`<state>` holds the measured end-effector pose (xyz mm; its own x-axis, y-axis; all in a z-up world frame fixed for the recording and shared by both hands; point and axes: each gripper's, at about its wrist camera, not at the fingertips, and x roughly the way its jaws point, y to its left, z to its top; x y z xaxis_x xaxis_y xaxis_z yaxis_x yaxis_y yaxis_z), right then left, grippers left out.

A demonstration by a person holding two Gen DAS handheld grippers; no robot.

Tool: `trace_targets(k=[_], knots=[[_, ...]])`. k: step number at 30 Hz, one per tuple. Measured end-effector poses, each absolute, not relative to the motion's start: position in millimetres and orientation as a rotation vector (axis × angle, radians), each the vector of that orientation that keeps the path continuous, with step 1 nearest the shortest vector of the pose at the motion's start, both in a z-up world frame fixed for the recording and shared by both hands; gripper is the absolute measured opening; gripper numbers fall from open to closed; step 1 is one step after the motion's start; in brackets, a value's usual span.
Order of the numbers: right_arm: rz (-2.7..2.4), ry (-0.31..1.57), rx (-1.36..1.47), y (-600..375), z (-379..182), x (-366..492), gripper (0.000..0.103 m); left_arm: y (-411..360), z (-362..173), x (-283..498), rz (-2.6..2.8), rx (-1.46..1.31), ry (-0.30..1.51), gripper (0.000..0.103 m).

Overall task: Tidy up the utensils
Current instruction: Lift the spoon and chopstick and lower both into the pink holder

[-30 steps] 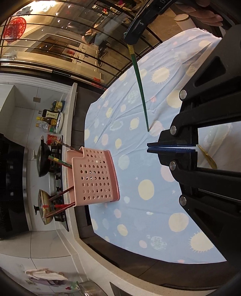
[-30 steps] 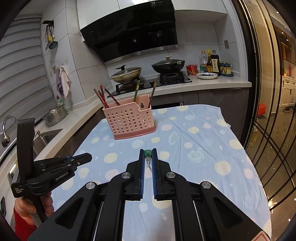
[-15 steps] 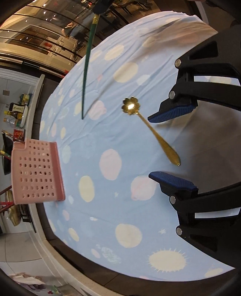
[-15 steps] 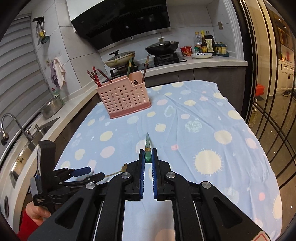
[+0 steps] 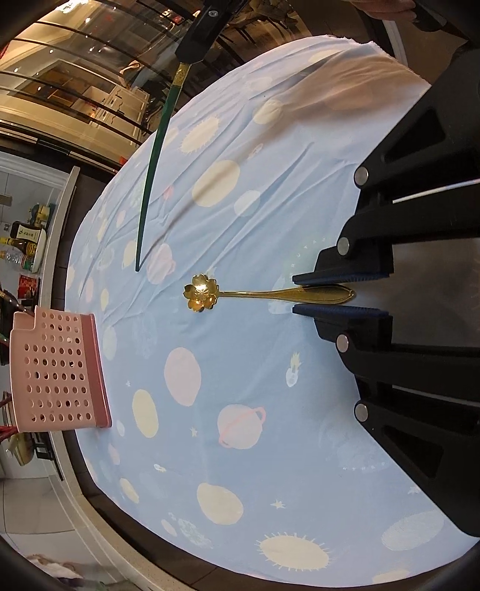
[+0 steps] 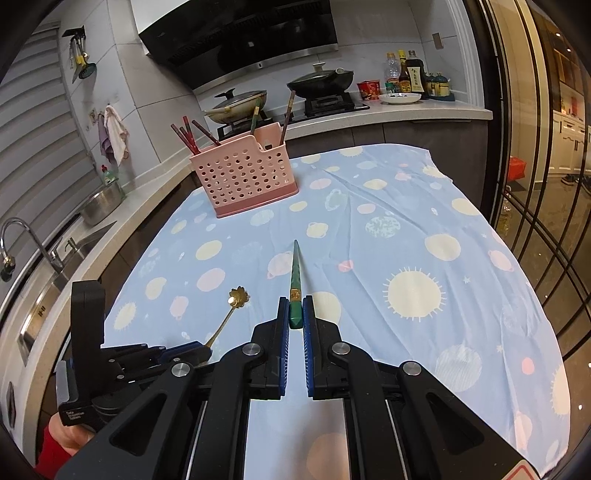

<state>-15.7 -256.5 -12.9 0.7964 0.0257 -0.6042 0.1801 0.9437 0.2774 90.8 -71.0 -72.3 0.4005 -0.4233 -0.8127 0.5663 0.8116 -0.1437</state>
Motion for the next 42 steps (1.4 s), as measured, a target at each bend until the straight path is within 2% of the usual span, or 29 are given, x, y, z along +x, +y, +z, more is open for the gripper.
trace_targets(k=[6, 7, 8, 22, 37, 42], knots=[[-0.072, 0.597, 0.315, -256.0, 6.9, -16.6, 0.006, -63.8, -50.6, 87.9, -0.638, 0.122, 0.948, 0.01], [-0.069, 0.587, 0.311, -256.0, 11.2, -16.0, 0.007, -62.1, -45.0, 88.6, -0.639, 0.117, 0.935, 0.003], [-0.066, 0.578, 0.306, -256.0, 15.3, -14.3, 0.007, -61.2, -40.4, 89.7, -0.64, 0.113, 0.929, 0.001], [-0.014, 0.436, 0.242, -250.2, 84.4, 29.5, 0.007, -58.3, 25.4, 130.0, -0.613, 0.136, 0.783, 0.0], [0.033, 0.262, 0.203, -260.6, 194.3, 162.2, 0.006, -78.7, 130.3, 242.2, -0.543, 0.28, 0.62, 0.0], [0.023, 0.217, 0.196, -259.2, 223.0, 221.3, 0.006, -90.4, 149.0, 288.2, -0.503, 0.309, 0.601, 0.0]])
